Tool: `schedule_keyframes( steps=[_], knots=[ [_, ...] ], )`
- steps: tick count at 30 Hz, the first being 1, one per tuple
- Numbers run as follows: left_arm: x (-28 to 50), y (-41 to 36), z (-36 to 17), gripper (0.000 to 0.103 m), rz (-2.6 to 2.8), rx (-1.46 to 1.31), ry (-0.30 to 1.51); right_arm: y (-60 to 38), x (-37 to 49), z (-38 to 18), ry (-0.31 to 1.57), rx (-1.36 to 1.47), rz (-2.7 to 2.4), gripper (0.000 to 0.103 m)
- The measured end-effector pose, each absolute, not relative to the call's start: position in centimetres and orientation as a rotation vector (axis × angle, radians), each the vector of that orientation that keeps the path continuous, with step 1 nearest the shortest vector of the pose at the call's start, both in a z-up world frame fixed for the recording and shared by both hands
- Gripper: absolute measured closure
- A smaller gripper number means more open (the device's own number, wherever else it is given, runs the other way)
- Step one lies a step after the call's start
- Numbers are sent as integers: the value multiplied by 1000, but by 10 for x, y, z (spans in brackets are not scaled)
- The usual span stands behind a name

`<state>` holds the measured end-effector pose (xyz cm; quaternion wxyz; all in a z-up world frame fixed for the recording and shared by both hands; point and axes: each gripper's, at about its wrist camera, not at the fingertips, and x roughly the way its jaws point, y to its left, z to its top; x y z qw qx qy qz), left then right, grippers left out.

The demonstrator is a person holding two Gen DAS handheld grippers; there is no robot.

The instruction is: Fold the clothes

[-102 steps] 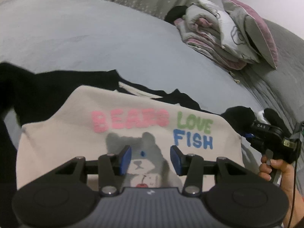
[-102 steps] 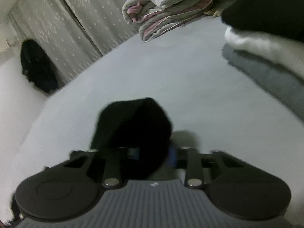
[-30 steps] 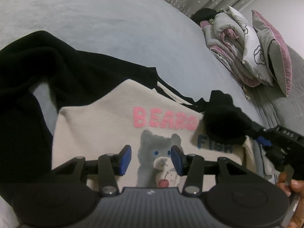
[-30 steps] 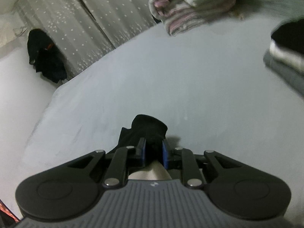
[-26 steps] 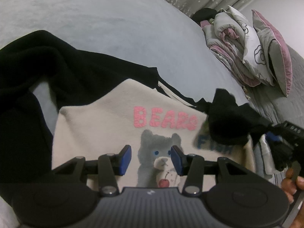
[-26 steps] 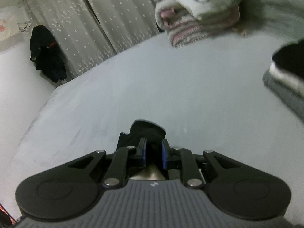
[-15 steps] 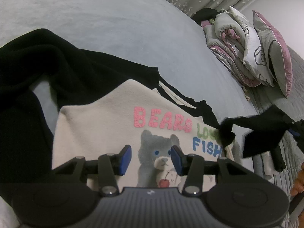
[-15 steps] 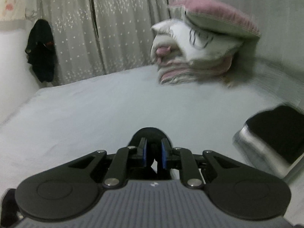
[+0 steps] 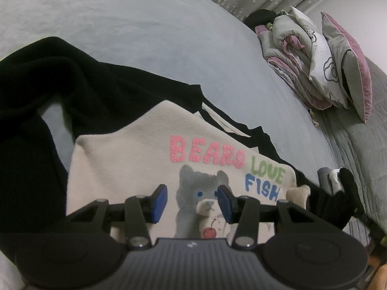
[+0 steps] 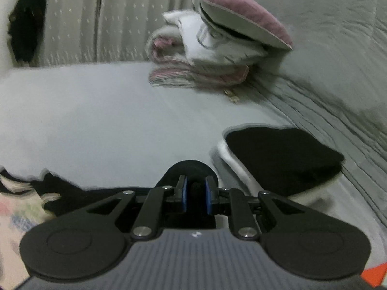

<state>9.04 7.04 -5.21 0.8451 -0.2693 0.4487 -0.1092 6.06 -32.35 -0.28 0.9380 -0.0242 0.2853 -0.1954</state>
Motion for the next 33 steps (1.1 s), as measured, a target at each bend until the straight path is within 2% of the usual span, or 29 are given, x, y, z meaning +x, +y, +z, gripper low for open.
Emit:
schedule_keyframes(
  steps=[10,13,16,17,25,33],
  knots=[
    [89,64,-49,56,-259,-470,935,-354,49,-58,728,-51,-447,83],
    [87,62,-42,56,-295,-381,907,-349,50,-55,699,-62,-423,77],
    [89,70,-37,55,-293,-372,890,-344,45,-45,658,-64,-379,60],
    [90,74,-36,55,-285,-380,886,-341,43,-41,640,-65,-364,58],
    [102,88,-15,55,-251,-311,803,-319,69,-8,529,-17,-138,58],
    [172,86,-12,54,-220,-62,812,-259,144,-9,571,-63,175,58]
  ],
)
